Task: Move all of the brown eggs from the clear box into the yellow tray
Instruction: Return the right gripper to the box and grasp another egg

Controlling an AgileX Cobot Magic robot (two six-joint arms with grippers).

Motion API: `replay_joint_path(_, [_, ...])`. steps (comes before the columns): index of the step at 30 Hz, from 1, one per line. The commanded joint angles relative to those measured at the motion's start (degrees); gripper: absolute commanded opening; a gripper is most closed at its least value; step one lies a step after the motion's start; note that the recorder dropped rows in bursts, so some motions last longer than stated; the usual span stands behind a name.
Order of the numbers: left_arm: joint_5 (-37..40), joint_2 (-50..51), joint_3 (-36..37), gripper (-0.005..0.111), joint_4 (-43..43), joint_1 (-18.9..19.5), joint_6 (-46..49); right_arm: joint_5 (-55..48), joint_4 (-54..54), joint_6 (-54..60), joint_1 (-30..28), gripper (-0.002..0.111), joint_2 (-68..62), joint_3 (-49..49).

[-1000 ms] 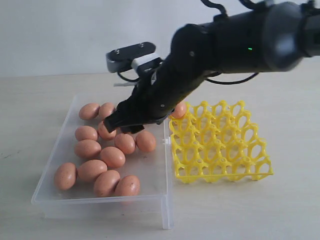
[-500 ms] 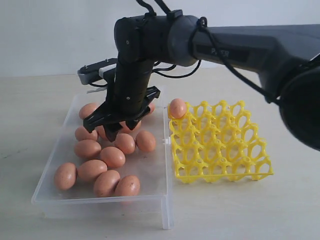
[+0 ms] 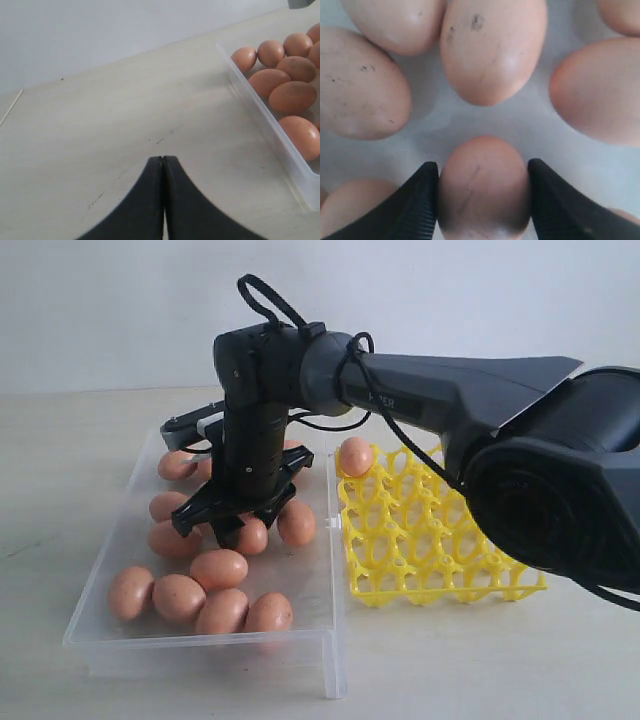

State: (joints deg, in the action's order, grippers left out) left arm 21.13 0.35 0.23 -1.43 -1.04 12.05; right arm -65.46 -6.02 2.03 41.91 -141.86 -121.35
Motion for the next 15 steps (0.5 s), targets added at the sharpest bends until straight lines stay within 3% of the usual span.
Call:
replay_joint_path(1, [-0.4,-0.3,-0.2,0.000,0.0,-0.1,-0.3,0.1,0.9,0.5,0.1,0.033,0.4,-0.3])
replay_joint_path(5, [-0.4,-0.3,-0.2,0.000,0.0,-0.1,-0.3,3.6,1.0,0.7,-0.3,0.000,1.9,0.1])
replay_joint_path(10, [-0.4,-0.3,-0.2,0.000,0.0,-0.1,-0.3,16.5,0.9,0.8,-0.4,0.000,8.9,7.7])
replay_joint_path(15, [-0.4,-0.3,-0.2,0.000,0.0,-0.1,-0.3,47.0,2.1,0.9,-2.2,0.000,23.2,30.5])
